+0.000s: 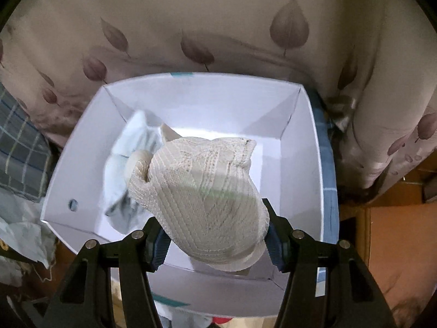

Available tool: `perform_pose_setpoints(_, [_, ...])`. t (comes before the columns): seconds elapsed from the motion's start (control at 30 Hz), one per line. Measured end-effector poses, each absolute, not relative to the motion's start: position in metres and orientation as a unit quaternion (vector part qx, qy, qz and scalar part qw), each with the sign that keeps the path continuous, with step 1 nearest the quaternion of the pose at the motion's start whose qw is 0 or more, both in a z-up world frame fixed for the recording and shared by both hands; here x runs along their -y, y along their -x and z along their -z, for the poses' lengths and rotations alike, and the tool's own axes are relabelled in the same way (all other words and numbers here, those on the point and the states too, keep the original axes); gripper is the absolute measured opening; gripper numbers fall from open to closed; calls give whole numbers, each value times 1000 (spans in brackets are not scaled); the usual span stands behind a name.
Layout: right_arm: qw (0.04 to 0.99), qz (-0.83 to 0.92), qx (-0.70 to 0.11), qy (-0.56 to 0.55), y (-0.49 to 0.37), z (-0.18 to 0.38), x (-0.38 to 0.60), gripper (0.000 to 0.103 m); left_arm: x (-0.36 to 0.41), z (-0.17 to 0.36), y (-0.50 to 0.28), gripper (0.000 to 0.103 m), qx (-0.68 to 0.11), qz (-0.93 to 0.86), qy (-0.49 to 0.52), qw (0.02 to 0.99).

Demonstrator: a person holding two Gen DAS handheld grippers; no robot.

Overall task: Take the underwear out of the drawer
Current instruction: 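Carry the cream sock bundle with the right gripper into the white box and release, then move the right gripper back over the open drawer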

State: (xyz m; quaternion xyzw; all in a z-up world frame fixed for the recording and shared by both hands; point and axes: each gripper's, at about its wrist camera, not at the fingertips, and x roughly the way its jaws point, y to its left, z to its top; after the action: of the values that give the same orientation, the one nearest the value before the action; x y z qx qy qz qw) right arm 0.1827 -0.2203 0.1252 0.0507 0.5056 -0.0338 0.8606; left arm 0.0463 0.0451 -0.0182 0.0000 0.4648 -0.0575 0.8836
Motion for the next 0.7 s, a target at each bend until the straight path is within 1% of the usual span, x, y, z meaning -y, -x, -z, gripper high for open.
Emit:
perform_pose_setpoints(0.2, [851, 40, -522, -45, -186, -106, 224, 57, -43, 19, -47, 56, -464, 61, -3, 884])
perform_pose_setpoints(0.4, [852, 36, -522, -17, -186, -104, 216, 62, -42, 19, -47, 56, -466, 60, -3, 883])
perform_pose_setpoints(0.53, [856, 31, -516, -18, -187, -111, 214, 73, -42, 19, -47, 56, -466, 60, -3, 883])
perform_pose_setpoints(0.67, [863, 20, -505, -26, -177, -126, 214, 73, -43, 20, -47, 56, -467, 60, -1, 882])
perform_pose_setpoints(0.7, [865, 7, -501, -28, -171, -132, 214, 72, -43, 20, -47, 56, -468, 60, 0, 882])
